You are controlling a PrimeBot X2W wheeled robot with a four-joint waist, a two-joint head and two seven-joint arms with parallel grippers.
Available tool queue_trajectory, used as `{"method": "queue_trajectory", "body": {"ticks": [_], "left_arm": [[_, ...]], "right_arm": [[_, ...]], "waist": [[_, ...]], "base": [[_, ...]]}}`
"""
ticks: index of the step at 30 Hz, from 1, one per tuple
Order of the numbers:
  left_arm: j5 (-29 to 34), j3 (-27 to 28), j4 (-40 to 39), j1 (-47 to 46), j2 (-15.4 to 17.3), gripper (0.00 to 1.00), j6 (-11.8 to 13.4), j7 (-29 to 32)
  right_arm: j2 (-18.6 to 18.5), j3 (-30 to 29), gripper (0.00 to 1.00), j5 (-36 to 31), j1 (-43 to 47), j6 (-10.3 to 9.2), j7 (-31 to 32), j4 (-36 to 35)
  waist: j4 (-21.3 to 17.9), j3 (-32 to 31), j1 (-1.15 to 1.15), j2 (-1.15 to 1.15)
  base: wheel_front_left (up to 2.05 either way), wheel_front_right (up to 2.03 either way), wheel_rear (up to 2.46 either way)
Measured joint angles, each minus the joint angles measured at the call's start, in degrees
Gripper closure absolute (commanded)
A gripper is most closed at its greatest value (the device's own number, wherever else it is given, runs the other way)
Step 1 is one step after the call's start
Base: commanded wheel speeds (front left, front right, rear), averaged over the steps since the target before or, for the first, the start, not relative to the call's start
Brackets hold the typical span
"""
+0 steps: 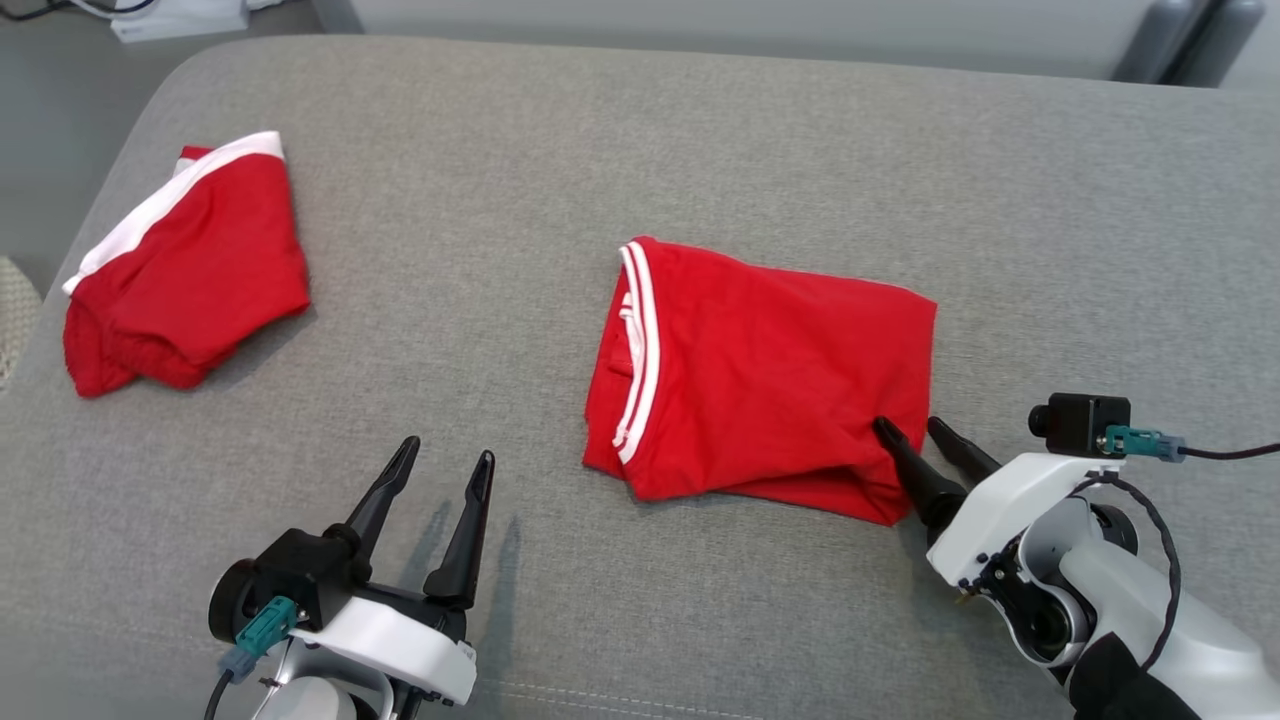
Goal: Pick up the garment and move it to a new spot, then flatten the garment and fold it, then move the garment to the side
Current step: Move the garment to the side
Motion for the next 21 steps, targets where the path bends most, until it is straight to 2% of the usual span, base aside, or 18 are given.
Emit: {"method": "queue_trajectory", "body": {"ticks": [9, 10, 11, 12, 13, 21], "left_arm": [[-0.1, 0.0, 0.0, -1.0, -0.5, 0.00, 0.0, 0.0], [-0.1, 0.0, -0.1, -1.2, -0.6, 0.00, 0.0, 0.0], [-0.1, 0.0, -0.1, -1.3, -0.8, 0.00, 0.0, 0.0], [-0.2, 0.0, -0.1, -1.3, -0.9, 0.00, 0.0, 0.0], [-0.2, 0.0, -0.1, -1.3, -1.0, 0.00, 0.0, 0.0], [-0.2, 0.5, -0.1, -1.4, -1.0, 0.00, 0.0, 0.0]], "right_arm": [[-0.3, 1.4, 0.00, 1.6, -2.3, 0.00, -0.1, -1.3], [-0.3, 1.6, 0.12, 1.8, -2.4, 0.00, -0.1, -1.3], [-0.4, 1.9, 0.57, 1.9, -2.5, 0.00, -0.1, -1.3], [-0.4, 2.1, 0.91, 2.0, -2.6, 0.00, -0.1, -1.3], [-0.5, 2.2, 1.00, 2.1, -2.8, 0.00, -0.1, -1.3], [-1.3, 2.9, 1.00, 2.9, -3.6, 0.00, -2.3, 0.0]], "waist": [[1.9, 1.6, 0.00, 0.00], [1.9, 1.7, 0.00, 0.00], [2.0, 1.7, 0.00, 0.00], [2.0, 1.8, 0.00, 0.00], [2.1, 1.8, 0.00, 0.00], [1.6, 1.7, 0.00, 0.00]], "base": [[0.00, 0.00, 0.00], [0.00, 0.00, 0.00], [0.00, 0.00, 0.00], [0.00, 0.00, 0.00], [0.00, 0.00, 0.00], [0.00, 0.00, 0.00]]}}
